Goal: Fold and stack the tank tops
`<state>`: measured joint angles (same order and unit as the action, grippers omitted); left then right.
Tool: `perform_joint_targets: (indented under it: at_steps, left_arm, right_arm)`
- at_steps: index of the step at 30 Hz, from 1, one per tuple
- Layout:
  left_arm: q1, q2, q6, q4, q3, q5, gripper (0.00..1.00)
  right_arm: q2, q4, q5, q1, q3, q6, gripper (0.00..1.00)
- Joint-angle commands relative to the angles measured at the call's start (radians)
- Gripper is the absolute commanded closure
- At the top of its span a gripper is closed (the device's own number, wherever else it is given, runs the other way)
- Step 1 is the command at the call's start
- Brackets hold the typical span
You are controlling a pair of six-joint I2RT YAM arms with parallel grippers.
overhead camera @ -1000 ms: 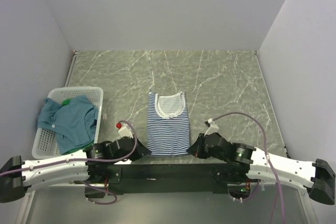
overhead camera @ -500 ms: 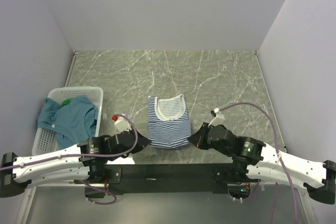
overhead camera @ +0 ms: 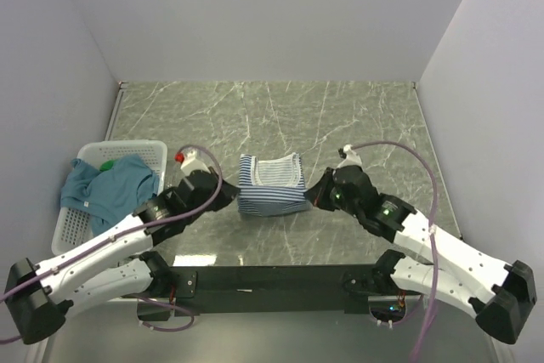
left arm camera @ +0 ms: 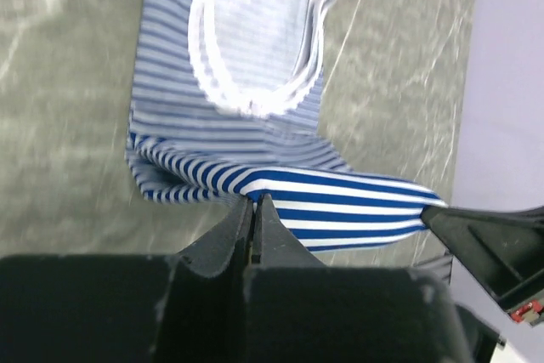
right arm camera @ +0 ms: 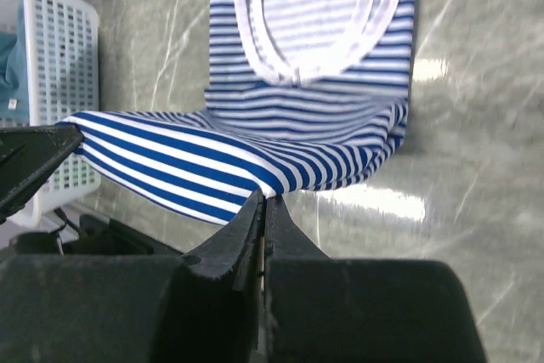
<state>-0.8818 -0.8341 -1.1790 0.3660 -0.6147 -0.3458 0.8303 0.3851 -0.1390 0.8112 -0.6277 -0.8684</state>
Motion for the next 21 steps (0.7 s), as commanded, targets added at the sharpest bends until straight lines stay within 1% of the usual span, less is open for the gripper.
perform_joint_targets:
  at_steps: [1, 2, 3, 8, 9, 11, 12, 13, 15, 16, 18, 19, 20, 21]
  left_arm:
    - [0.105, -0.071, 0.13, -0.11, -0.077, 0.109, 0.99]
    - [0.127, -0.092, 0.142, -0.12, -0.097, 0.122, 0.99]
    - [0.171, -0.112, 0.166, -0.148, -0.109, 0.14, 0.99]
    - [0.308, -0.287, 0.228, -0.217, -0.197, 0.267, 1.0]
    - [0.355, -0.315, 0.235, -0.232, -0.207, 0.284, 1.0]
    - [0.403, -0.41, 0.245, -0.275, -0.239, 0.338, 0.99]
    - [0.446, -0.446, 0.255, -0.295, -0.253, 0.369, 0.99]
    - [0.461, -0.518, 0.257, -0.312, -0.27, 0.376, 1.0]
    - [0.5, -0.595, 0.271, -0.349, -0.321, 0.413, 0.99]
    - [0.51, -0.673, 0.281, -0.357, -0.341, 0.419, 1.0]
    - [0.538, -0.753, 0.297, -0.404, -0.404, 0.456, 0.99]
    - [0.547, -0.826, 0.303, -0.426, -0.421, 0.471, 0.98]
    - [0.56, -0.862, 0.308, -0.444, -0.459, 0.49, 0.97]
    - [0.579, -0.894, 0.308, -0.481, -0.476, 0.502, 0.96]
  right_arm:
    - [0.073, -0.086, 0.079, -0.076, -0.076, 0.097, 1.0]
    - [0.093, -0.098, 0.107, -0.095, -0.084, 0.114, 1.0]
    - [0.114, -0.116, 0.12, -0.136, -0.101, 0.123, 1.0]
    - [0.277, -0.178, 0.228, -0.266, -0.159, 0.176, 1.0]
    - [0.308, -0.187, 0.264, -0.288, -0.19, 0.184, 1.0]
    - [0.407, -0.202, 0.291, -0.34, -0.22, 0.2, 1.0]
    - [0.444, -0.221, 0.333, -0.358, -0.252, 0.204, 1.0]
    - [0.519, -0.229, 0.349, -0.389, -0.273, 0.209, 1.0]
    - [0.594, -0.247, 0.369, -0.415, -0.335, 0.216, 1.0]
    - [0.677, -0.252, 0.389, -0.423, -0.361, 0.221, 0.98]
    - [0.762, -0.258, 0.404, -0.452, -0.438, 0.241, 0.93]
    - [0.839, -0.258, 0.412, -0.458, -0.467, 0.247, 0.88]
    - [0.88, -0.253, 0.415, -0.48, -0.498, 0.256, 0.81]
    - [0.918, -0.249, 0.417, -0.489, -0.553, 0.261, 0.78]
